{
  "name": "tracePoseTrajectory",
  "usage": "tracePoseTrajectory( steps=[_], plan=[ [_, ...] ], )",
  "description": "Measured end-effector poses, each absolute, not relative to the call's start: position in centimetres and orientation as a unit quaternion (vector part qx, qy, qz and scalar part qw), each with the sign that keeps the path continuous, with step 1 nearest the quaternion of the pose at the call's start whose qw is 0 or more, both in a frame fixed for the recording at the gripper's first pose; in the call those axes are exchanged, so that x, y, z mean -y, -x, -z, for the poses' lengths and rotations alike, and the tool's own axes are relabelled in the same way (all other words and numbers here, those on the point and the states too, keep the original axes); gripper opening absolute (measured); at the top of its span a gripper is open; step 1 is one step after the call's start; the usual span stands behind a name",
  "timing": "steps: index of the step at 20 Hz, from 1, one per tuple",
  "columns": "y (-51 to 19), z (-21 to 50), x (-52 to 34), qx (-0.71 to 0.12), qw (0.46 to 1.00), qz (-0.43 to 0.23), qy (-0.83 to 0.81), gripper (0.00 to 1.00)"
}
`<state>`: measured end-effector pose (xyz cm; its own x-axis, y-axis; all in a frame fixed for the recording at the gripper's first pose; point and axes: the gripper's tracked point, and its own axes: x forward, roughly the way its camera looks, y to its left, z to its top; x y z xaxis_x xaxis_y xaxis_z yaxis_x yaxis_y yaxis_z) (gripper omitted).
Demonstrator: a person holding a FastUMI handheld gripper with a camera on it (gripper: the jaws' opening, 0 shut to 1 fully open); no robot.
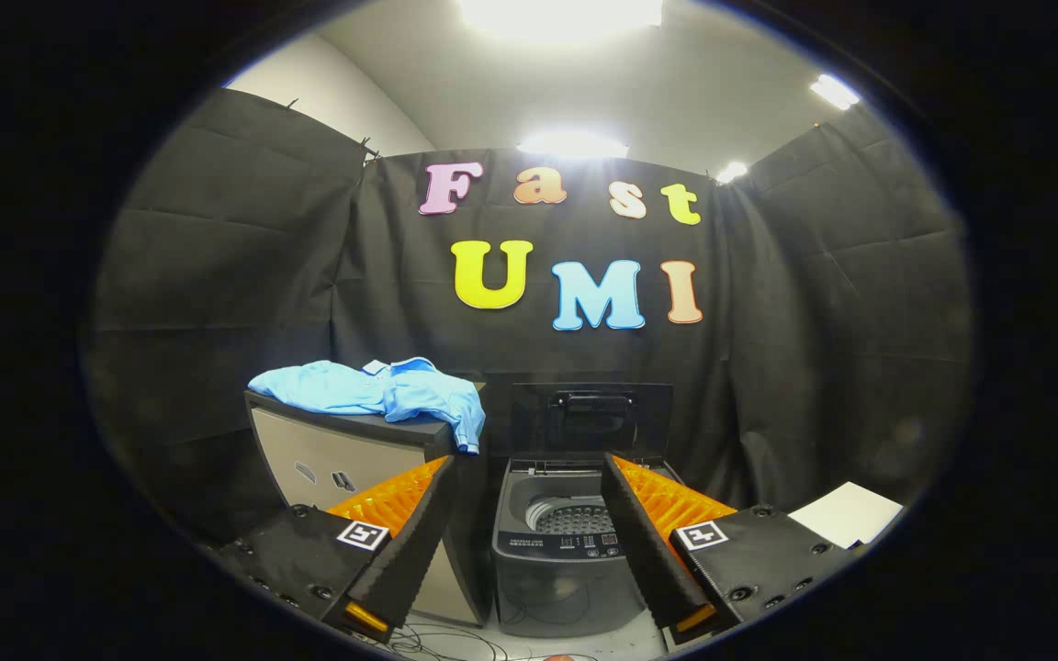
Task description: Put the clothes into the washing machine and then close the washing machine lid.
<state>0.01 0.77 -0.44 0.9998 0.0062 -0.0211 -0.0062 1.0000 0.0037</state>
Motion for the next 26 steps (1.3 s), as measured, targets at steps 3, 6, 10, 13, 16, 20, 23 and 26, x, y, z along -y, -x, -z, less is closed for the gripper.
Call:
tracePoseTrajectory(
  steps=[3, 6, 10, 13, 16, 20, 23, 26],
  plan=[
    [0.0, 0.6, -0.8, -0.012, 1.000, -0.004, -0.002, 0.98],
    [0.0, 0.5, -0.8, -0.012, 1.000, -0.004, -0.004, 0.97],
    [-0.3, 0.4, -1.0, -0.014, 1.000, -0.008, -0.010, 0.97],
    [-0.7, -0.3, -1.2, -0.010, 1.000, -0.012, -0.012, 0.97],
    [-1.7, -0.8, -1.4, -0.011, 1.000, -0.014, -0.008, 0.97],
    [-3.7, -2.0, -2.0, -0.011, 1.000, -0.021, -0.003, 0.97],
    [-5.5, -3.2, -2.9, -0.009, 0.999, -0.030, -0.008, 0.98],
    [-7.7, -4.5, -4.4, -0.007, 0.999, -0.046, -0.007, 0.97]
  ],
)
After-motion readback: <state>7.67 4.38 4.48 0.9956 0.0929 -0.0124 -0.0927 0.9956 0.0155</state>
